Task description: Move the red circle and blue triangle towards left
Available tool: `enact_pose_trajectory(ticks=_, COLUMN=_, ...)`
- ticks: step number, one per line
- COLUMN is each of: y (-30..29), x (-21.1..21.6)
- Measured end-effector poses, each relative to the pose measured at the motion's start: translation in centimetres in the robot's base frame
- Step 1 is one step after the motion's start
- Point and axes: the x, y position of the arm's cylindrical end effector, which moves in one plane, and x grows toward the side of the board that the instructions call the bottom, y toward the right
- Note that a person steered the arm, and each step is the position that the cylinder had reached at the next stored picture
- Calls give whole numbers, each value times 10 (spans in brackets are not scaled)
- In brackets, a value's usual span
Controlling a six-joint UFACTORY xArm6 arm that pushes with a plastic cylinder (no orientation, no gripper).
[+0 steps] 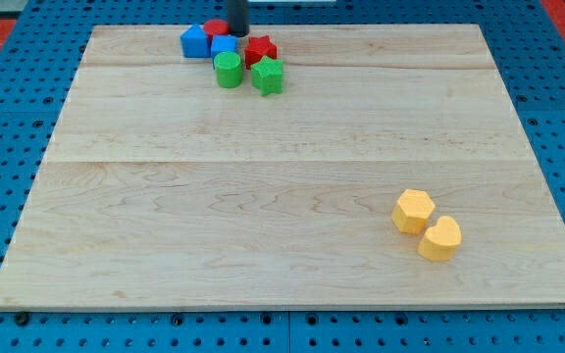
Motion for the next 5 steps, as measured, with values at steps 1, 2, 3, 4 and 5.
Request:
enact_pose_trajectory(ticks=1, y=0, x=-11)
enact_pose_trajectory(ticks=2, y=-38, x=-6)
enact_pose_trajectory(ticks=3, y=-90, x=15)
enact_pose_trajectory(ticks=4, y=-68, x=16)
enact_pose_trajectory(ticks=5, y=-8, x=9)
